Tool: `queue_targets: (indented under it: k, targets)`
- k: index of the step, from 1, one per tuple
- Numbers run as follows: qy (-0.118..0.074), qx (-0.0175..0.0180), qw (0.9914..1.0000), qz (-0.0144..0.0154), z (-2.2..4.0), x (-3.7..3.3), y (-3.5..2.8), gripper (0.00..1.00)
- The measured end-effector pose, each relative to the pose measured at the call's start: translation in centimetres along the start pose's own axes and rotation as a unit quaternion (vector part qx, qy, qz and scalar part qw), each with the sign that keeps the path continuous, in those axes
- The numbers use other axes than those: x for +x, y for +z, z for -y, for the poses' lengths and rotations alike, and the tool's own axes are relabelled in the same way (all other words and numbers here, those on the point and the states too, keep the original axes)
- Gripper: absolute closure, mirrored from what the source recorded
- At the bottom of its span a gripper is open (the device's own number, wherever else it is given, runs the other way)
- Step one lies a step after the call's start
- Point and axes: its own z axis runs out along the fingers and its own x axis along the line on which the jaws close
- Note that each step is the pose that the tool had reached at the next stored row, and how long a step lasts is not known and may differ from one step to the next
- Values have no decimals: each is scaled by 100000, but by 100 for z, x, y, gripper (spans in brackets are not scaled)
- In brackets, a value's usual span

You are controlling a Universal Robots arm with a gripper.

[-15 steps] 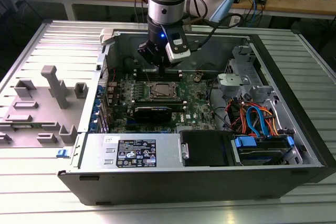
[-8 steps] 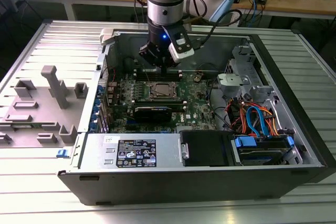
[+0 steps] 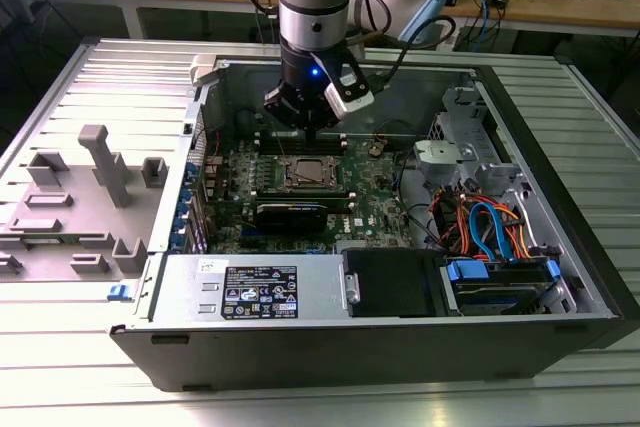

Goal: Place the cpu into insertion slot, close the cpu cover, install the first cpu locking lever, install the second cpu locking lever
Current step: 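Install the first cpu locking lever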

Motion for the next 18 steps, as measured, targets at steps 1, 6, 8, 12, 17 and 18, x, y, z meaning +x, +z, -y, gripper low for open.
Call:
queue_targets:
  k: [1, 6, 8, 12, 17, 18]
  targets:
    - [1, -13, 100000, -1, -1, 14, 0, 89]
    - [11, -25, 100000, 1, -4, 68, -2, 89]
    - [1, -25, 100000, -1, -4, 69, -2, 89]
    - [8, -26, 100000, 1, -4, 73, -2, 89]
    - [19, -24, 100000, -1, -4, 83, -3, 89]
    - [10, -27, 100000, 2, -5, 87, -3, 89]
